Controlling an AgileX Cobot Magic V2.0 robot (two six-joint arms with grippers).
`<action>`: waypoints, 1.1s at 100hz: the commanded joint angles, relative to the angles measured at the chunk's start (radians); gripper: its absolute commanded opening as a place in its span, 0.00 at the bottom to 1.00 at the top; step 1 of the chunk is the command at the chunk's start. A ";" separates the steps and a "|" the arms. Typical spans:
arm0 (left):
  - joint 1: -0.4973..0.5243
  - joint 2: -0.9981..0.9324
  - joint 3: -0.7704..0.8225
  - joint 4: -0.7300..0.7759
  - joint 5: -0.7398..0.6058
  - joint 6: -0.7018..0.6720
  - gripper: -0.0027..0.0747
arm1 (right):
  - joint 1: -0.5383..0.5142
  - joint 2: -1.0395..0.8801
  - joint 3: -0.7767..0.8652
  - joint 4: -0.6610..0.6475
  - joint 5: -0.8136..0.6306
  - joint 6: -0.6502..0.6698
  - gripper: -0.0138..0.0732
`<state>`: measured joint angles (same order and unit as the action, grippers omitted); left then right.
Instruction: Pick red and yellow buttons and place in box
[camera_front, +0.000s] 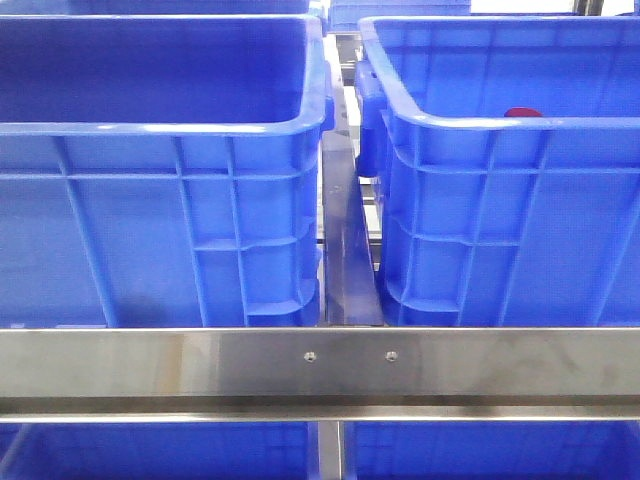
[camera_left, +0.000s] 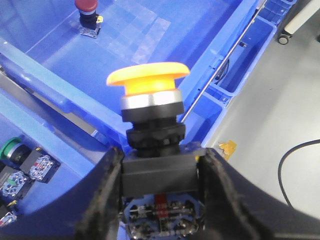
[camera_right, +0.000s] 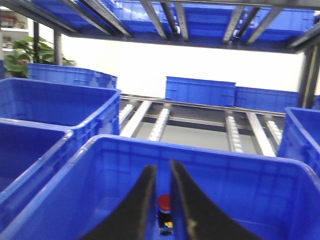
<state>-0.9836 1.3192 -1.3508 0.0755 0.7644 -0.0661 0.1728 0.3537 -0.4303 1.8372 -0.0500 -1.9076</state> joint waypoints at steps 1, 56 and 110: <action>-0.007 -0.034 -0.028 0.006 -0.071 -0.002 0.01 | 0.003 0.006 -0.027 0.081 0.082 0.000 0.51; -0.007 -0.034 -0.028 0.006 -0.071 -0.002 0.01 | 0.003 0.157 -0.035 0.081 0.465 0.544 0.80; -0.007 -0.034 -0.028 0.006 -0.071 -0.002 0.01 | 0.003 0.612 -0.227 0.082 0.914 0.755 0.79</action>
<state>-0.9841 1.3192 -1.3508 0.0774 0.7644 -0.0661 0.1728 0.9047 -0.5940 1.7933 0.7633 -1.1738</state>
